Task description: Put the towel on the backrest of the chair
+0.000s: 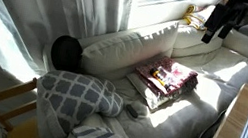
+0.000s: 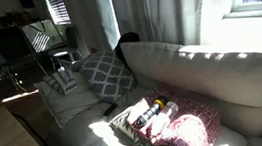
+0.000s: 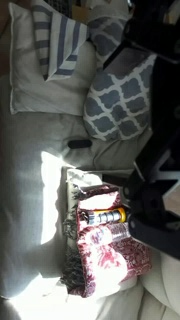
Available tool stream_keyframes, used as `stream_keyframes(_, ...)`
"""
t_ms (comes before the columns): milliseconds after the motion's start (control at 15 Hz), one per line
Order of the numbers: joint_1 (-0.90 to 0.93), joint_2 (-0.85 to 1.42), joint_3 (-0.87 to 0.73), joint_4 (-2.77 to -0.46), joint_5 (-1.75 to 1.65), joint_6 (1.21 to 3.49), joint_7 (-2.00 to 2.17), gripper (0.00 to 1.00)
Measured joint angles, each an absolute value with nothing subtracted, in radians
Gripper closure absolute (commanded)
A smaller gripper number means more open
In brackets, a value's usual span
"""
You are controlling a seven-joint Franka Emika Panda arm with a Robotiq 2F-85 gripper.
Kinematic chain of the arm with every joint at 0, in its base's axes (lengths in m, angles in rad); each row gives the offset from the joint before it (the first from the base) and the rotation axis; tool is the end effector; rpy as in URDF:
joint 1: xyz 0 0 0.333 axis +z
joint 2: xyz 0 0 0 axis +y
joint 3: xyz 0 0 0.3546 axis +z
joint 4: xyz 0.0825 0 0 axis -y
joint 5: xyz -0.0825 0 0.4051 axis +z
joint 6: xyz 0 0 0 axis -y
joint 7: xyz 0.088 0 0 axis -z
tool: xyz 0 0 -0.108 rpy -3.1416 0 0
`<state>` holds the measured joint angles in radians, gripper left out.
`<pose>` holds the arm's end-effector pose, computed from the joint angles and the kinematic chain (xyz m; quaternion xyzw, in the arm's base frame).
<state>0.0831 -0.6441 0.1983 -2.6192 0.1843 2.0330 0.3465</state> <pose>0.3368 0.1117 0.4751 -0.9953 0.0894 -0.0182 0.0308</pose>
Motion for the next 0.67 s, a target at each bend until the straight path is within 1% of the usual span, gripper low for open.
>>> stream_keyframes(400, 0.088, -0.639, 0.199, -2.618, 0.185, 2.036, 0.330, 0.00)
stream_keyframes(533, 0.127, -0.609, 0.207, -2.617, 0.213, 2.084, 0.273, 0.00)
stream_keyframes(667, 0.197, -0.539, 0.244, -2.617, 0.266, 2.188, 0.240, 0.00)
